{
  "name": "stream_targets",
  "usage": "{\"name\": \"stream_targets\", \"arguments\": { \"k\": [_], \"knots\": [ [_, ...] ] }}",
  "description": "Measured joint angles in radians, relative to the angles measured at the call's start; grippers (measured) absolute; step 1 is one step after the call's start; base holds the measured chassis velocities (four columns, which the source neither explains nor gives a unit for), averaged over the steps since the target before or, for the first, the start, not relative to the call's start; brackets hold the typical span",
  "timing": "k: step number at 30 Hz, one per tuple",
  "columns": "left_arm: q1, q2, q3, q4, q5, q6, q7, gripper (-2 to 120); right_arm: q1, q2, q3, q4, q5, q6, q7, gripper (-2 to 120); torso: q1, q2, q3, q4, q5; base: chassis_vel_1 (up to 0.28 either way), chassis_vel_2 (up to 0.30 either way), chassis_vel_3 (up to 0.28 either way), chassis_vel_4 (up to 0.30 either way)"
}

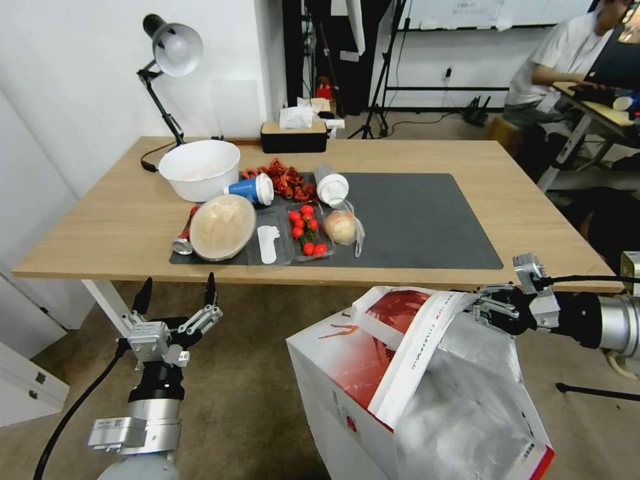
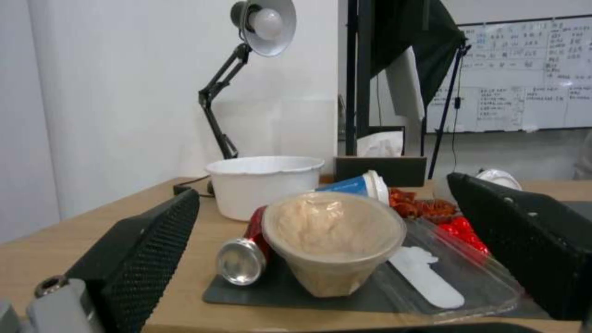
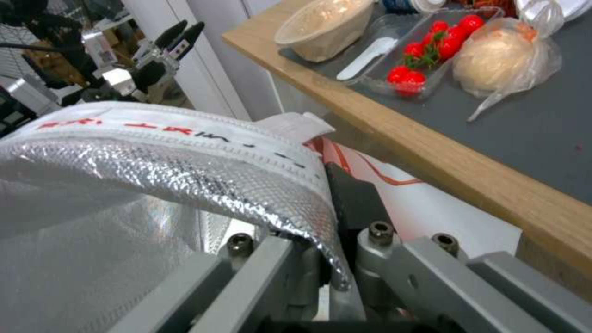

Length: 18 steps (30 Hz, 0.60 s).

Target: Pick up the food delivery bag from the floor and place it on the table.

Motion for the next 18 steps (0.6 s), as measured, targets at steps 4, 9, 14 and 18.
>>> {"name": "stream_targets", "arguments": {
  "k": [4,9,14,18],
  "knots": [
    [-0.002,0.001,-0.001,0.001,0.000,0.000,-0.001,100,0.000,0.000,-0.003,0.001,-0.003,0.002,0.000,0,0.011,0.026,0.014,0.0000,0.0000,0.000,0.000,0.000,0.000],
    [-0.006,0.002,0.000,0.004,0.000,0.002,-0.002,100,-0.001,0.001,-0.005,0.001,-0.006,0.003,-0.001,0,0.020,0.046,0.026,-0.0001,0.0000,0.000,0.000,0.000,0.000],
    [-0.008,0.005,-0.007,0.011,0.016,-0.019,0.006,100,-0.005,0.001,-0.005,0.000,-0.007,0.003,-0.002,0,0.028,0.065,0.037,-0.0001,0.0000,0.000,0.000,0.000,0.000],
    [-0.008,0.003,-0.010,0.009,0.018,-0.008,0.002,100,-0.006,0.000,-0.005,0.000,-0.007,0.003,-0.003,0,0.030,0.070,0.039,-0.0001,0.0000,0.000,0.000,0.000,0.000]
  ]
}}
